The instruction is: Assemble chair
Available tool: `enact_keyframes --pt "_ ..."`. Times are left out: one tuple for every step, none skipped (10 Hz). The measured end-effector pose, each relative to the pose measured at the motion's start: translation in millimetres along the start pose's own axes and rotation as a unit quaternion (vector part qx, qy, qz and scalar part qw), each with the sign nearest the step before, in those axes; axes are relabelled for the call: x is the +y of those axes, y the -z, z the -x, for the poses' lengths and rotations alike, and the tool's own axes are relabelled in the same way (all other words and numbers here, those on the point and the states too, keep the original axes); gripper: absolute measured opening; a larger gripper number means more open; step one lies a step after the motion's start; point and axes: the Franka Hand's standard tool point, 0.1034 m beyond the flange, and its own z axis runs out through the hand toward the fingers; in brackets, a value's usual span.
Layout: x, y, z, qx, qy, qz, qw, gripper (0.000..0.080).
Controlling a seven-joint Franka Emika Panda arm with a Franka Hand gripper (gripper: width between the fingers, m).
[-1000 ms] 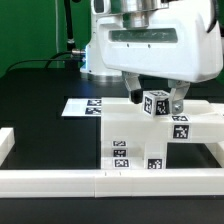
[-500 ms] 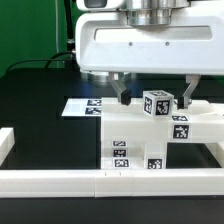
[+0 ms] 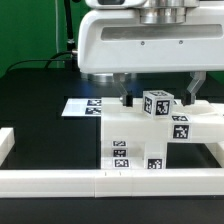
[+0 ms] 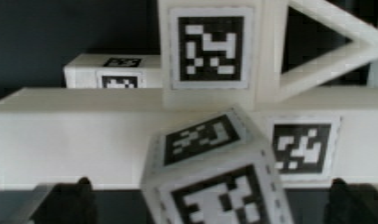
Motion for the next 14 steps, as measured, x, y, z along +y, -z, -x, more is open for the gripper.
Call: enact_keyframes --pt "3.3 -1.0 1.2 0.001 0.042 0.001 0.999 0.0649" --pt "6.6 -1.9 1.8 0.002 0.052 0.001 0.999 0.0649" --pt "6.5 -2.4 2.3 0.001 0.051 0.001 0.999 0.0562" --pt "6.6 -2.6 2.4 0.001 0.051 0.001 0.999 0.0426" --pt "6.7 -2.7 2.4 0.001 0.051 0.001 0.999 0.0426" --pt "6.8 -2.8 2.5 0.001 0.051 0.001 0.999 0.0282" --pt "6.8 -2.8 2.5 0.001 0.05 0.001 0.999 0.0282" --pt "6.8 -2.8 2.5 0.001 0.037 0.001 0.999 0.0282" --pt "6.9 -2.8 2.5 0.001 0.035 0.001 0.999 0.0282" --pt "7.0 -2.8 2.5 0.001 0.016 0.001 1.0 0.0282" --pt "7.1 -2.7 2.3 0.002 -0.051 -0.002 0.999 0.0282" --pt "7.1 -2.7 2.3 0.002 -0.104 -0.002 0.995 0.0282" --pt "8.6 -2.5 2.3 0.002 -0.144 -0.002 0.99 0.0284" --pt "8.4 -2.7 2.4 0.001 -0.205 -0.003 0.979 0.0284"
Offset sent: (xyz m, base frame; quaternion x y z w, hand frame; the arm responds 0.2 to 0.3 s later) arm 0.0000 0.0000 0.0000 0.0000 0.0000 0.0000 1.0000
